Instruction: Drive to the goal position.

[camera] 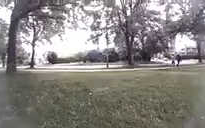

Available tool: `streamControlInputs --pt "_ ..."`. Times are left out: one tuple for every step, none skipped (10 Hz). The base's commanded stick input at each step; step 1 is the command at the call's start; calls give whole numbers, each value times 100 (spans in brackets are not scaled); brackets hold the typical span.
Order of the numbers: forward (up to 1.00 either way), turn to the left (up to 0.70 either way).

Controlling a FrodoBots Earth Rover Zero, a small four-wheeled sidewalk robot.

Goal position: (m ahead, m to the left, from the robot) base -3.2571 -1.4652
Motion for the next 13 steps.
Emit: streamControlInputs --pt "50 0" --pt "50 0" --pt "50 0" --pt "50 0" --pt "50 0" --pt "50 0" --pt "50 0" --pt "50 0" --pt "50 0" --pt "50 0" --pt "50 0" --pt "50 0" --pt "50 0"
